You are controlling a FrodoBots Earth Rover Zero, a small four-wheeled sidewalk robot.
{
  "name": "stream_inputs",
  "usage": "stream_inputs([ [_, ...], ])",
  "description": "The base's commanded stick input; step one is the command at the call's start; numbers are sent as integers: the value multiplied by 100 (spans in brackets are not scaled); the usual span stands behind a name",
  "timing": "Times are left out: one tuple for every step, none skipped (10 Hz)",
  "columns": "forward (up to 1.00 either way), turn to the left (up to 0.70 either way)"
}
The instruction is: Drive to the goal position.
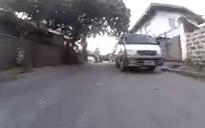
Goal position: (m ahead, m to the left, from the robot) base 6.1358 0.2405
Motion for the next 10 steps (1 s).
stream_inputs([
  [100,4],
  [100,4],
  [100,-26],
  [100,-35],
  [100,4],
  [100,4],
  [100,4],
  [100,4],
  [100,4],
  [100,4],
])
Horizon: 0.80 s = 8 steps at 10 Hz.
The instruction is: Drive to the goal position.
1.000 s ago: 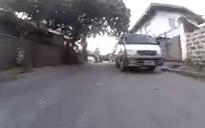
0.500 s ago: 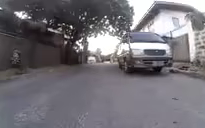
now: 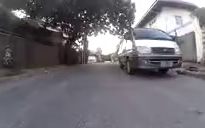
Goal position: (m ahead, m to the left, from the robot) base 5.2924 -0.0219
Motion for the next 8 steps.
stream_inputs([
  [100,4],
  [100,4],
  [100,4],
  [100,4],
  [100,4],
  [100,4],
  [100,4],
  [100,4],
])
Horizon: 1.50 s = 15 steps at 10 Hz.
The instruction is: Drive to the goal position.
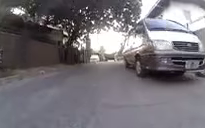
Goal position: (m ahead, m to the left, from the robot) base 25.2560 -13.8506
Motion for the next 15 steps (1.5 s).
stream_inputs([
  [100,4],
  [100,4],
  [100,4],
  [100,4],
  [100,4],
  [100,4],
  [100,4],
  [100,4],
  [100,4],
  [100,4],
  [100,4],
  [100,4],
  [100,4],
  [100,4],
  [100,4],
])
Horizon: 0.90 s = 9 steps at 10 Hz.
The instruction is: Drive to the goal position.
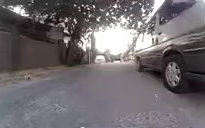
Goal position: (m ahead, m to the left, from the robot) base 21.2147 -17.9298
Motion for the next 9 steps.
stream_inputs([
  [100,4],
  [100,4],
  [100,4],
  [100,4],
  [100,-36],
  [100,-36],
  [100,-36],
  [100,4],
  [100,4],
])
